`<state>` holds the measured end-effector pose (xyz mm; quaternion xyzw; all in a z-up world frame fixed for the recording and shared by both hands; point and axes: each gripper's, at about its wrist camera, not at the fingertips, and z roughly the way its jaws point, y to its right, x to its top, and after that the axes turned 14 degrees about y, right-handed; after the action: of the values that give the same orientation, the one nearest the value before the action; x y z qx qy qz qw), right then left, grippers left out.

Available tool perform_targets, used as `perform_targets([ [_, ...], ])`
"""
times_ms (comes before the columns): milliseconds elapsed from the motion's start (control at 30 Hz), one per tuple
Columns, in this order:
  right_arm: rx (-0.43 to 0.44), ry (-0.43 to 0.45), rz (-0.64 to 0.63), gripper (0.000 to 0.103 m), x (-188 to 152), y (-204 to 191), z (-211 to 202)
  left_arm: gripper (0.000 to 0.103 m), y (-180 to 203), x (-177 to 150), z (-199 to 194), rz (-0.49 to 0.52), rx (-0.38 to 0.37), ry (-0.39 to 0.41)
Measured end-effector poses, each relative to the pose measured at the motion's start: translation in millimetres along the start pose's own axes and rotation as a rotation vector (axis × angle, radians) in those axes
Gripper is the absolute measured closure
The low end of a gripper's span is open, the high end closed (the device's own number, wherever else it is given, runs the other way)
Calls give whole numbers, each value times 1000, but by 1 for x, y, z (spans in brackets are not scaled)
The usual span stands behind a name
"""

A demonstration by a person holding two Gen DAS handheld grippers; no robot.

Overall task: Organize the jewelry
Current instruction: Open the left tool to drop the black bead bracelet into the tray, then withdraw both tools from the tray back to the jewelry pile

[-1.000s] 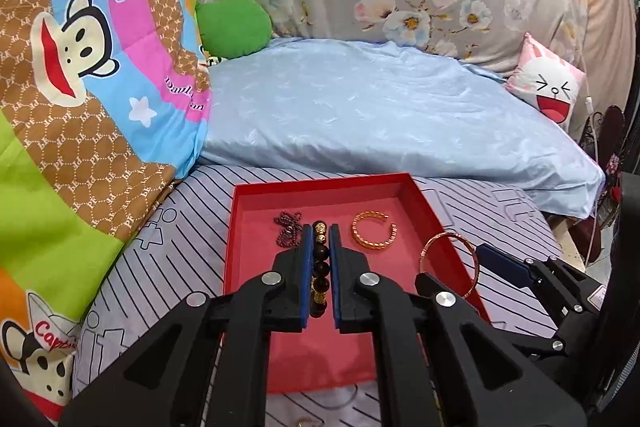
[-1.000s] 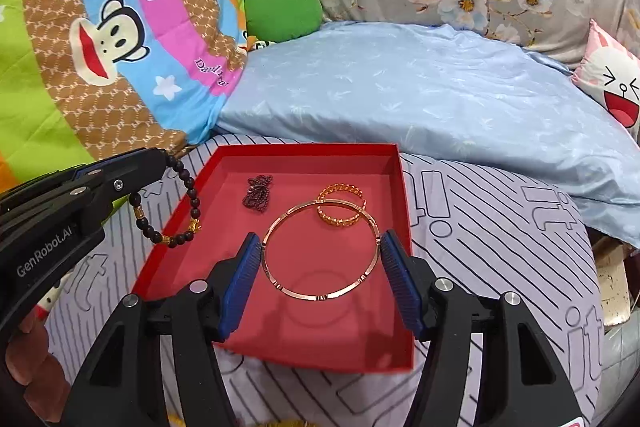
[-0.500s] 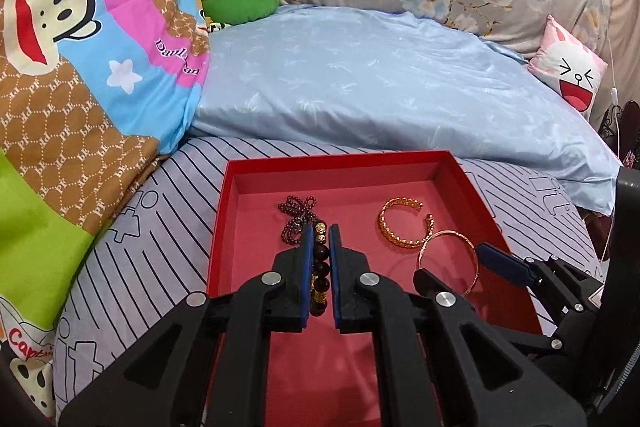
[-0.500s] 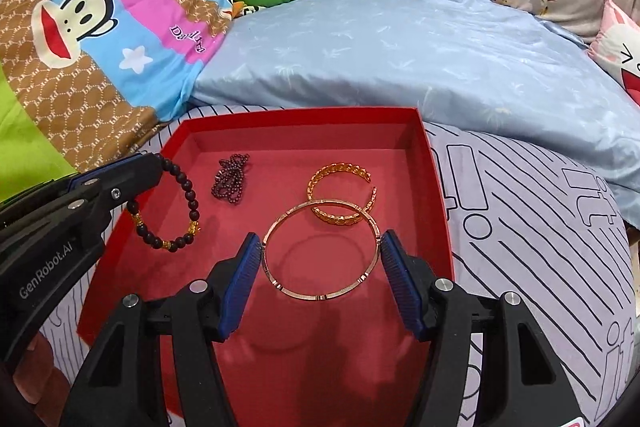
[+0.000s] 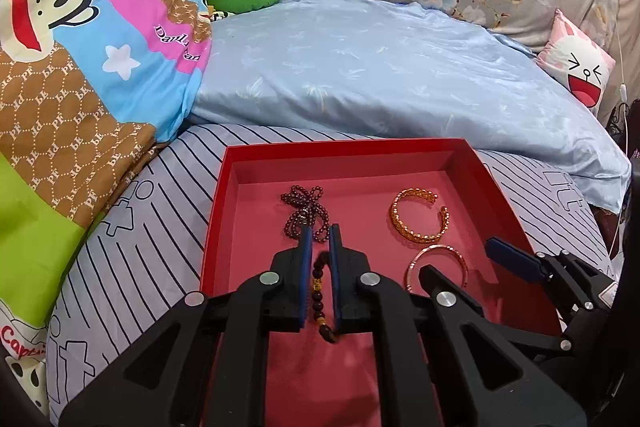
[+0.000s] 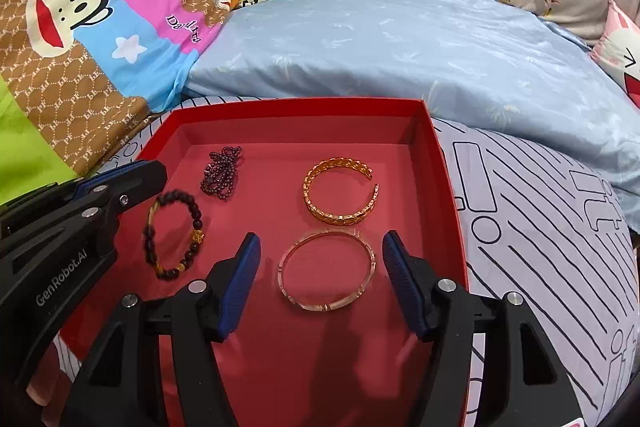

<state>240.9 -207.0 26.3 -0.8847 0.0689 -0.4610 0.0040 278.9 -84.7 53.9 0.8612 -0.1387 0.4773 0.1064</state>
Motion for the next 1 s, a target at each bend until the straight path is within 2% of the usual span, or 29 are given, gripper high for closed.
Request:
perform_targets([
  [100,-2,9,-1,36,1,-1,-3,84,-2,-1,0,-3,10,-1],
  [667,-11,92,-25,36,9,-9,-54,84,-10,4,-46,-17,32,51],
  [1000,-15,131,-44,36,-23,-10,-125,84,-16,-20,-101,-35,32,58],
])
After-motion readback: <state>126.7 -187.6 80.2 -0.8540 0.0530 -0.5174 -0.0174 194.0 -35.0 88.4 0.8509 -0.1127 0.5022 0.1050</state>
